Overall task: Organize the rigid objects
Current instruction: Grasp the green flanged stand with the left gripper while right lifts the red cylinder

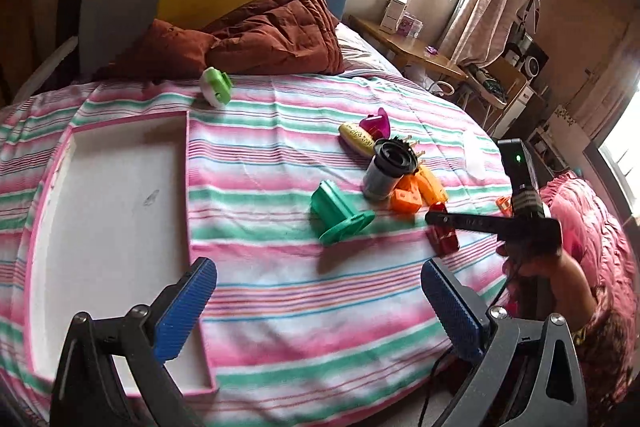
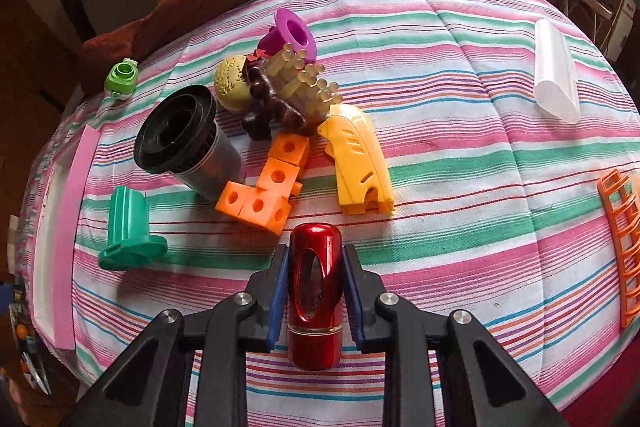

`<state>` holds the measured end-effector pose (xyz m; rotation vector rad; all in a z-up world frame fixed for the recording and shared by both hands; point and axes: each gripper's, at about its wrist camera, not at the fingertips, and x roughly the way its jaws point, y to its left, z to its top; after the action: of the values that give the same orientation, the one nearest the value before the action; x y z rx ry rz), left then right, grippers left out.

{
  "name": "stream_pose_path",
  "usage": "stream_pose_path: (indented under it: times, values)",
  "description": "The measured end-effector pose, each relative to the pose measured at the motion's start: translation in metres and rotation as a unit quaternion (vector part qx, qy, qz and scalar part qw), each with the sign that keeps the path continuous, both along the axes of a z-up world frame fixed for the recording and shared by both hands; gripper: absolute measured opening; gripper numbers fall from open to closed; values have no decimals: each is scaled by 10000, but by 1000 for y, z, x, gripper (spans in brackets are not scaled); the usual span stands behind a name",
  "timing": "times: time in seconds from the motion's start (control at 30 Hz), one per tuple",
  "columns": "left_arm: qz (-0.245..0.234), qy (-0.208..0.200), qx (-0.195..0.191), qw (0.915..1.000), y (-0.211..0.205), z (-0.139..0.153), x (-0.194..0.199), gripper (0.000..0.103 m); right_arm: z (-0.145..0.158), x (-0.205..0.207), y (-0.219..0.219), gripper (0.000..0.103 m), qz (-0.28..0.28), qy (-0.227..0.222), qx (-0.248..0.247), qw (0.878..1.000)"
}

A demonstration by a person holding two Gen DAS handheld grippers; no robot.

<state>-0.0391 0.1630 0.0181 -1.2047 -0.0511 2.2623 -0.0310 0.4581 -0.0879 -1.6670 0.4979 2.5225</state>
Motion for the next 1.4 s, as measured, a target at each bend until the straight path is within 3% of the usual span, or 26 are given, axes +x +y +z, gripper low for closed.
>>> stream_pose_path:
  times: [0.1,0.17,0.2,0.3,0.43,0.5,0.63,0.73,0.97,1.2,1.4]
  values:
    - [188,-321,106,9993,23,-5,-33,102,1,-2,-8,25,66,56,-21,10000]
    - [370,-602,53,9975,40,-15,-55,96,1,-2,-10,25,85,58,-25,9999]
    - [423,-771,20,9961,48,-21,-65,88,1,-2,-11,25,96,46,-29,9999]
    - [537,-1216,-166,9910,70,-40,-87,81,-3,-6,-9,25,107,13,-53,9999]
    - [620,-1567,-377,9850,94,-62,-101,78,-6,-12,-8,25,108,28,-129,9999]
    - [581,-1554,-614,9842,105,-70,-105,75,-6,-11,-7,25,107,50,-153,9998]
    - [466,-1613,-922,9815,116,-85,-108,38,-5,-12,-8,25,109,82,-205,9997]
    - [262,-1670,-908,9814,118,-91,-107,30,-4,-10,-5,25,92,111,-269,9995]
    - [-13,-953,-753,9926,99,-68,-80,30,-3,-8,-4,25,95,142,-326,9993]
    - [-44,-454,-735,9962,92,-66,-53,30,-4,-9,-7,25,128,103,-325,9993]
    - [-65,-332,-649,9973,95,-74,-52,32,-5,-8,-7,25,180,111,-355,9991]
